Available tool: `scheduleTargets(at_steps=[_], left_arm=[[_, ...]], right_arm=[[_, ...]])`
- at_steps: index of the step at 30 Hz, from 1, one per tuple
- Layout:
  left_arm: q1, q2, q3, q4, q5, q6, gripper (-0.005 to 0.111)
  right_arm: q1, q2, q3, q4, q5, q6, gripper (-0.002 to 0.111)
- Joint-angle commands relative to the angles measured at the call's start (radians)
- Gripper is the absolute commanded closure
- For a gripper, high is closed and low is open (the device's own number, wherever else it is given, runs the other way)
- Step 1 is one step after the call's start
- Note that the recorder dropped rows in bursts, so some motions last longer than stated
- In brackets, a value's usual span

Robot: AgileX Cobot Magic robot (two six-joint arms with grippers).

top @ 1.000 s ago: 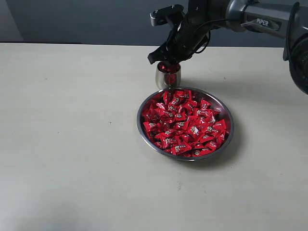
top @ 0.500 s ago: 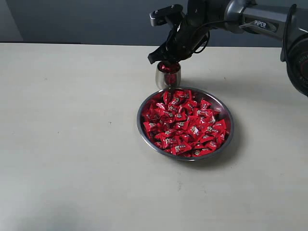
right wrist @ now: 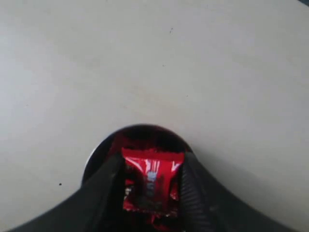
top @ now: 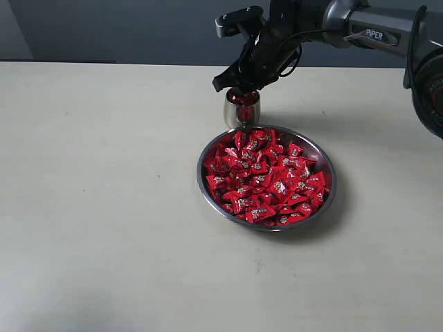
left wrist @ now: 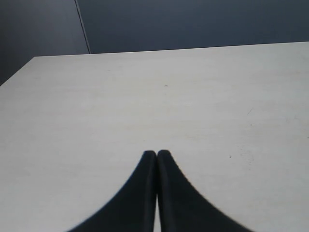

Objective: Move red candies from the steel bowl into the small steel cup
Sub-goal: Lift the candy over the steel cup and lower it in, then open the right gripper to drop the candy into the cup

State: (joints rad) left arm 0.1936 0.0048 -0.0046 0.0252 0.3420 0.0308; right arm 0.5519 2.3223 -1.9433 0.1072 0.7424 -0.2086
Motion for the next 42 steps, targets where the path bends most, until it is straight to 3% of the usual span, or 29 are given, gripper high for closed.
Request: scheduleTargets(at_steps=[1,27,34,37,42], left_arm=[[-0.007,-0.005,0.005,0.002,-0.008,-0.001,0.106],[-0.007,-0.005,0.005,0.002,-0.008,-0.001,0.106],[-0.007,-0.005,0.005,0.002,-0.008,-0.001,0.106],[-0.007,-0.005,0.005,0.002,-0.008,-0.001,0.106],[-0.007,-0.005,0.005,0.002,-0.008,-0.001,0.106]], right_arm=[[-0.005,-0.010,-0.008,-0.008,-0.009,0.000,0.071],[-0.005,-0.063,-0.009,-0.043,0.017,0.000,0.071],[-0.005,-0.135,-0.002,-0.041,0.176,0.033,0.071],[-0.005,-0.180,0.109,0.088,0.153,0.033,0.071],[-0.005,-0.295,0.351,0.111,0.015,0.033,0.071]])
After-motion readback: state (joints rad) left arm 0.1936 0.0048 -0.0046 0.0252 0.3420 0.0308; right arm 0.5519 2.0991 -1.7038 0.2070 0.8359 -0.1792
